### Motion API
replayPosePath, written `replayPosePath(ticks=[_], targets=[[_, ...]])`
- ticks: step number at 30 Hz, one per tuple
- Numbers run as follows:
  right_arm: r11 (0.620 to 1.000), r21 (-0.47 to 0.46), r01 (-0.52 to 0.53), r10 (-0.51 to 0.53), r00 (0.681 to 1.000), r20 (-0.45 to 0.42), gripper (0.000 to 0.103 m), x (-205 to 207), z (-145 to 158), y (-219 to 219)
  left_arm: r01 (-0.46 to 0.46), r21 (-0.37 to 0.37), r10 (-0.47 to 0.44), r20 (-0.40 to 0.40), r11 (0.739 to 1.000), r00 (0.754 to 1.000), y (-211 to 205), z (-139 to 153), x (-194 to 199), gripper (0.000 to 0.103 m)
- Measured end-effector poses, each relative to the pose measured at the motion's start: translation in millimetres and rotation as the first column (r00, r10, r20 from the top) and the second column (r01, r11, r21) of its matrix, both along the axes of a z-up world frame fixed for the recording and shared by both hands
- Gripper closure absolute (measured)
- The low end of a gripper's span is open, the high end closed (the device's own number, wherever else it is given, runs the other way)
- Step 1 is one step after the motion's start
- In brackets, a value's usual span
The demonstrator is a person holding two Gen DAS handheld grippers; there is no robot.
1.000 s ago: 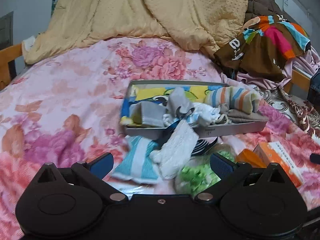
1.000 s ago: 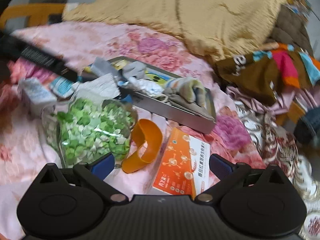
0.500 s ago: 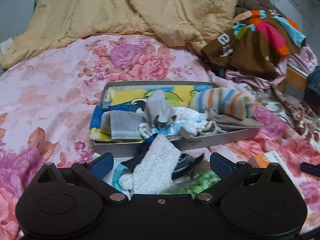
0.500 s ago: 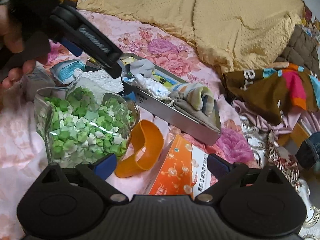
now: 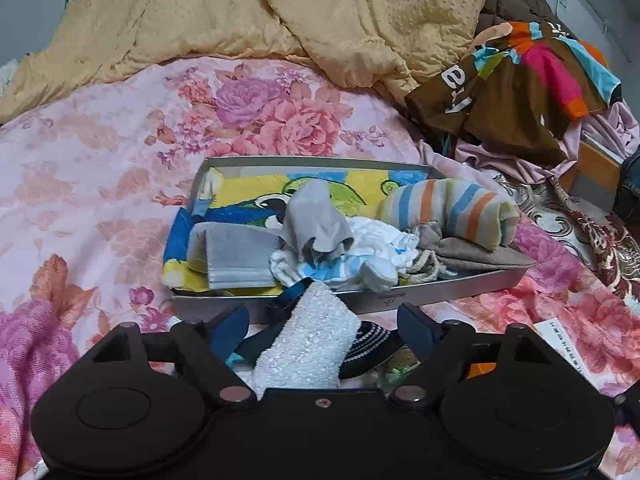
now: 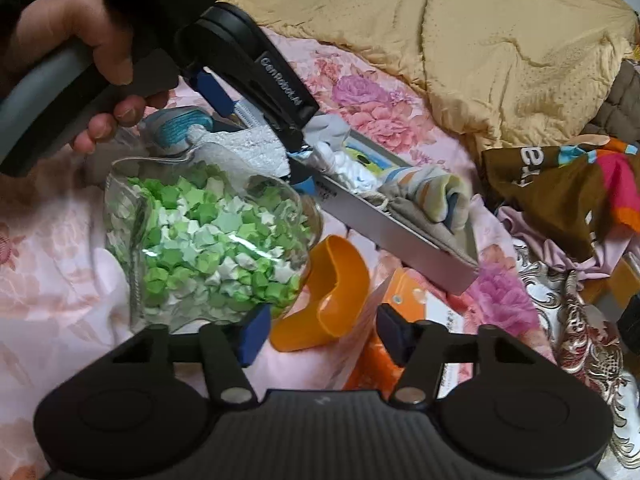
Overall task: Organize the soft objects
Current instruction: 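Grasp the white lace cloth with the left tool while the right tool grasps the orange scoop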
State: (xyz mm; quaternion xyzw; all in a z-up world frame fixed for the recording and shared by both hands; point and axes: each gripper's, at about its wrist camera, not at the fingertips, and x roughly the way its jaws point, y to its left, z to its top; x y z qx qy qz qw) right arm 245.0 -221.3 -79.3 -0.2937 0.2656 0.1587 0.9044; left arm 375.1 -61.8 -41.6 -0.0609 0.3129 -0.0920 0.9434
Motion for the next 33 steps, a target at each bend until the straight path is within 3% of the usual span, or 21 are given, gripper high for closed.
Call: replayPosePath(ticks=[8, 18, 22, 29, 33], targets=[[1.000, 0.006, 0.005, -0.005, 1.000, -0.027, 0.042, 1, -3, 1, 0.046, -0.009, -0.046, -0.037, 0.999, 0.998, -4, -6, 3, 0.029], [0.995, -0.100, -0.006, 0.005, 1.000, -0.011, 0.040, -2, -13, 10, 0.077, -0.029, -0.079, -0.064, 0.997, 0.995, -6, -6, 3, 0.050], [0.990, -0.141, -0.016, 0.016, 1.000, 0.000, 0.035, -3, -19, 14, 0.097, -0.016, -0.098, -0.086, 0.995, 0.991, -7, -10, 1, 0.053], [0.989, -0.142, 0.037, -0.036, 0.999, 0.012, 0.031, 7, -21, 11, 0.031, -0.096, -0.044, -0.135, 0.995, 0.990, 1, -20, 8, 0.056], [0.989, -0.141, 0.051, -0.050, 0.999, 0.011, 0.031, 7, -20, 9, 0.025, -0.078, -0.035, -0.124, 0.997, 0.992, -2, -19, 6, 0.060]])
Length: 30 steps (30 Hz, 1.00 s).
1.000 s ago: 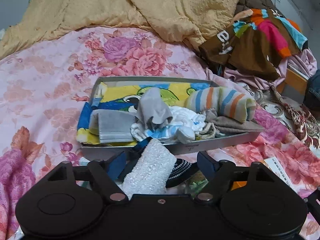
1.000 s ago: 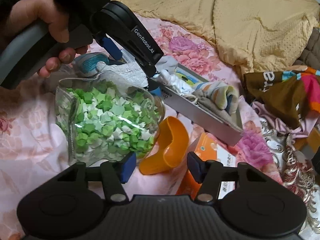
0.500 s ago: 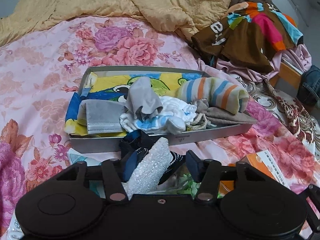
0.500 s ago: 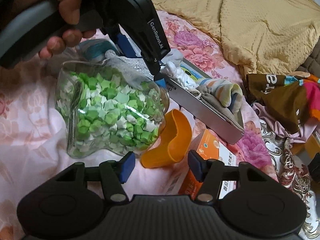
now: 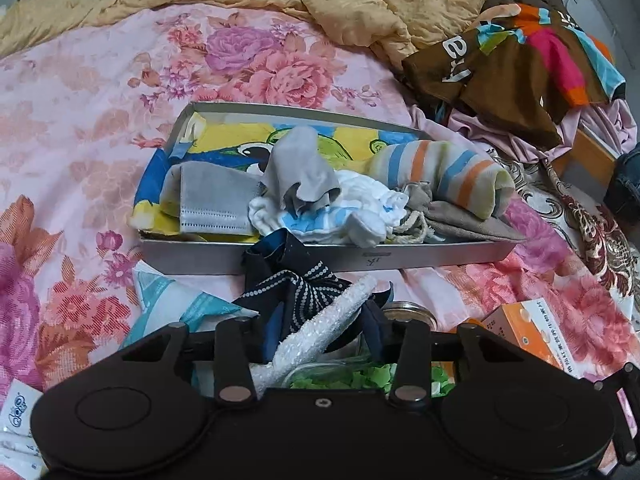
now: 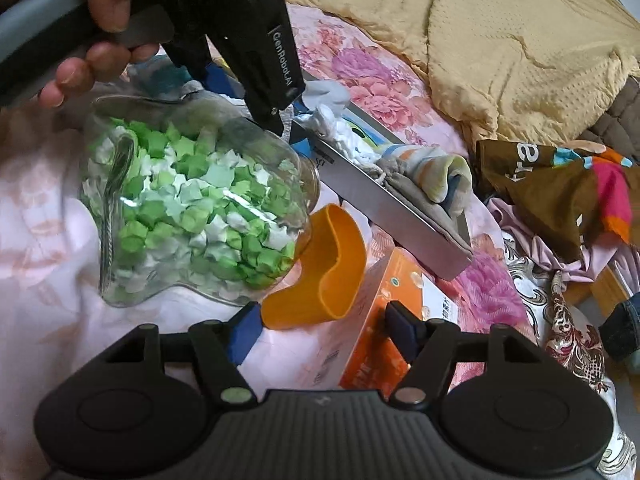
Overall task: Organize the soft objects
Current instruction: 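Grasp the white lace cloth with the left tool while the right tool grasps the orange scoop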
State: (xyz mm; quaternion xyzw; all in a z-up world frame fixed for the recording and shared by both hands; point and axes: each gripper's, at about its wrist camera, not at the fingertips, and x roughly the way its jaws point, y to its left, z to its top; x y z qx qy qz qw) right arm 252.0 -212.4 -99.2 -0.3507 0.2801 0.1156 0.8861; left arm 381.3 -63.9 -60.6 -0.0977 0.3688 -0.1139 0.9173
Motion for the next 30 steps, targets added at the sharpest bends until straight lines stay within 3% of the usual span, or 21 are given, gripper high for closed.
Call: replayPosePath(ticks=[5, 10, 16, 18, 25, 30], targets=[[0.999, -0.028, -0.024, 0.024, 1.000, 0.015, 0.032, -4, -2, 3, 0.000, 0.060, -0.001, 0.030, 0.998, 1.000, -3, 2, -3, 0.072], [0.996, -0.078, -0.049, 0.052, 0.998, 0.037, 0.035, -8, -7, 7, -0.007, 0.071, 0.003, 0.059, 0.997, 0.998, -2, 4, -3, 0.077], [0.989, -0.130, -0.076, 0.084, 0.995, 0.058, 0.043, -12, -13, 13, -0.004, 0.140, -0.013, 0.123, 0.990, 0.992, -10, 7, -10, 0.082], [0.988, -0.124, -0.088, 0.094, 0.994, 0.046, 0.053, -11, -13, 13, -0.010, 0.143, -0.009, 0.132, 0.990, 0.991, -9, 8, -12, 0.082], [0.992, -0.088, -0.085, 0.088, 0.996, 0.035, 0.056, -9, -10, 10, -0.037, 0.129, 0.016, 0.161, 0.991, 0.987, -6, 17, -19, 0.084], [0.997, -0.028, -0.075, 0.077, 0.994, 0.073, 0.060, -10, 4, 5, -0.054, 0.128, 0.031, 0.178, 0.990, 0.984, -6, 23, -27, 0.084]])
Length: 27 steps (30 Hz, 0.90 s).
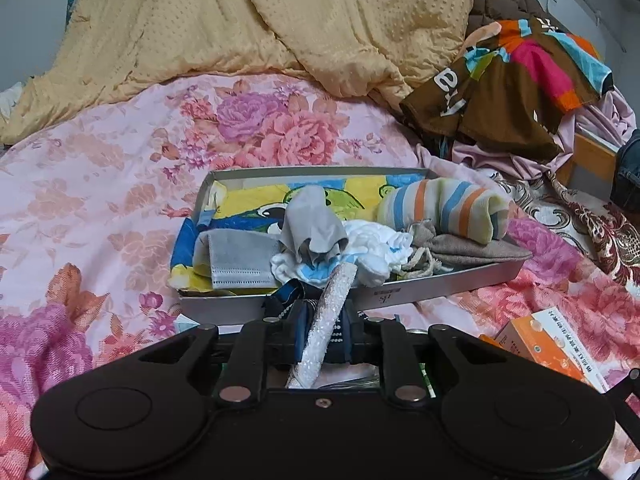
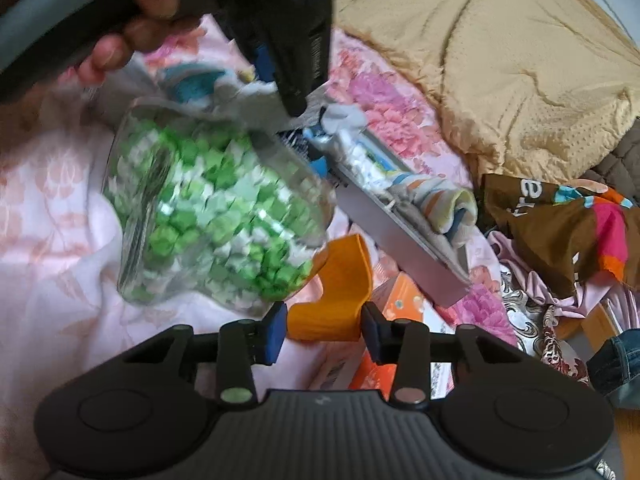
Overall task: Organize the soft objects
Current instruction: 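Grasp the white lace cloth with the left tool while the right tool grasps the orange scoop, then carry the lace cloth and orange scoop over the metal tray and lower them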
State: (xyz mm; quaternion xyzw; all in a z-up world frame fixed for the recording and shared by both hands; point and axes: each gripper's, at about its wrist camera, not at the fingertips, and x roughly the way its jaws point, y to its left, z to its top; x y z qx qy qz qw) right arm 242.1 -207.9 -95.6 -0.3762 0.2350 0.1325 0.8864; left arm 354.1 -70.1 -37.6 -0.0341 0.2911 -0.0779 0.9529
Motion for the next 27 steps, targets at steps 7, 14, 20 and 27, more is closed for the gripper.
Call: replayPosePath(ticks=[7, 14, 20, 27], targets=[[0.998, 0.057, 0.019, -0.022, 0.999, 0.048, 0.061, 0, 13, -6, -0.062, -0.006, 0.062, 0.048, 0.998, 0.997, 0, 8, -17, 0.085], [0.995, 0.099, 0.012, -0.019, 0.997, 0.076, 0.062, -4, 23, -8, -0.054, -0.012, 0.055, 0.070, 0.998, 0.996, -5, 22, -31, 0.084], [0.991, 0.131, 0.006, -0.020, 0.994, 0.104, 0.062, -10, 32, -9, -0.021, -0.011, 0.021, 0.091, 1.000, 0.996, -10, 32, -43, 0.085], [0.986, 0.164, 0.018, -0.040, 0.990, 0.132, 0.062, -12, 40, -13, 0.068, 0.022, -0.070, 0.119, 0.997, 0.990, -25, 35, -62, 0.085]])
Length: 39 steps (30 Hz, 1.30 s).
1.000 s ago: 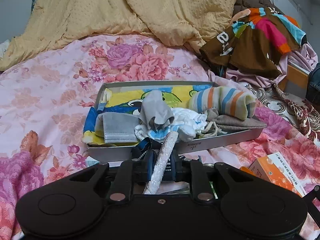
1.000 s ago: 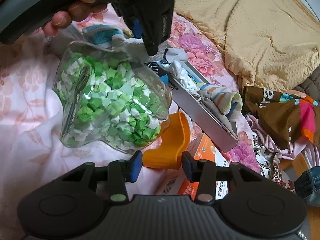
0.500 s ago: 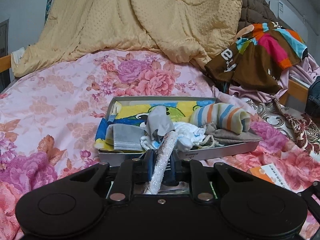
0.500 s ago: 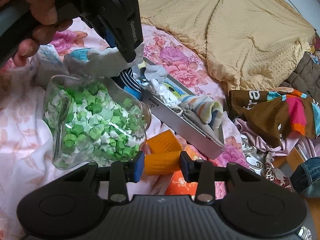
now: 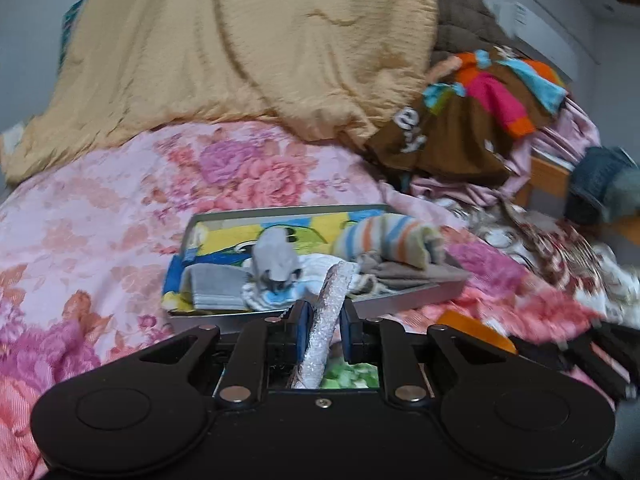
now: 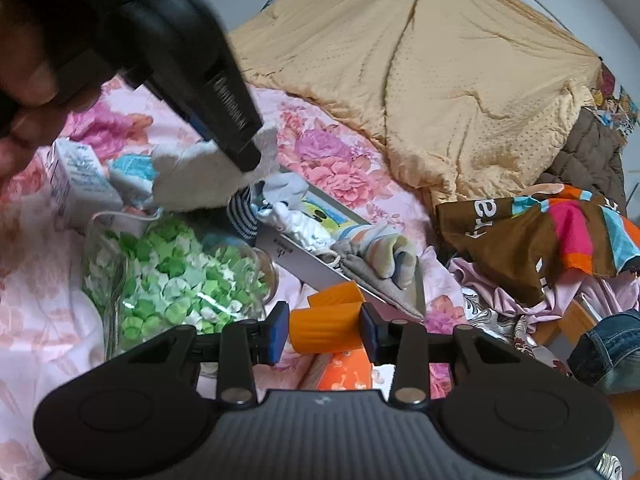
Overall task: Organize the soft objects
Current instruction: 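Carry the lace cloth and orange scoop over the metal tray and lower them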
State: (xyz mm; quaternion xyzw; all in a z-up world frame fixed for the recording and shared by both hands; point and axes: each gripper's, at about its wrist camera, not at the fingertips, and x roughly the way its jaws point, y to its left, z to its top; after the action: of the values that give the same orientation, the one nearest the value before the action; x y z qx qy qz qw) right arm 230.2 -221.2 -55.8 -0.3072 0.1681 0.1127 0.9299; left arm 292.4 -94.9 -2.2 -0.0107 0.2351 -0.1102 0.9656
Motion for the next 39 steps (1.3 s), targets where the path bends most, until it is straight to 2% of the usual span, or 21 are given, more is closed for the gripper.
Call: replayPosePath(ticks=[7, 15, 20, 24, 30, 34, 39], targets=[[0.997, 0.056, 0.057, -0.055, 0.998, -0.029, 0.062, 4, 8, -16, 0.118, 0.162, -0.130, 0.065, 0.980, 0.989, -27, -9, -26, 0.084], [0.990, 0.102, 0.102, -0.098, 0.994, -0.037, 0.062, 7, 15, -31, 0.147, 0.240, -0.180, 0.121, 0.960, 0.976, -35, -12, -38, 0.085], [0.990, 0.101, 0.104, -0.099, 0.994, -0.048, 0.062, 8, 14, -31, 0.183, 0.307, -0.233, 0.133, 0.934, 0.963, -44, -18, -46, 0.084], [0.987, 0.115, 0.111, -0.106, 0.993, -0.050, 0.062, 8, 15, -33, 0.207, 0.382, -0.278, 0.141, 0.901, 0.950, -52, -25, -51, 0.084], [0.983, 0.145, 0.114, -0.111, 0.993, -0.029, 0.062, 8, 20, -37, 0.205, 0.423, -0.296, 0.164, 0.883, 0.941, -55, -24, -54, 0.086], [0.983, 0.152, 0.104, -0.103, 0.995, -0.016, 0.062, 8, 21, -38, 0.196, 0.408, -0.290, 0.182, 0.892, 0.940, -54, -18, -55, 0.089], [0.984, 0.149, 0.097, -0.098, 0.995, 0.000, 0.062, 9, 23, -36, 0.197, 0.349, -0.271, 0.179, 0.916, 0.946, -50, -10, -48, 0.091]])
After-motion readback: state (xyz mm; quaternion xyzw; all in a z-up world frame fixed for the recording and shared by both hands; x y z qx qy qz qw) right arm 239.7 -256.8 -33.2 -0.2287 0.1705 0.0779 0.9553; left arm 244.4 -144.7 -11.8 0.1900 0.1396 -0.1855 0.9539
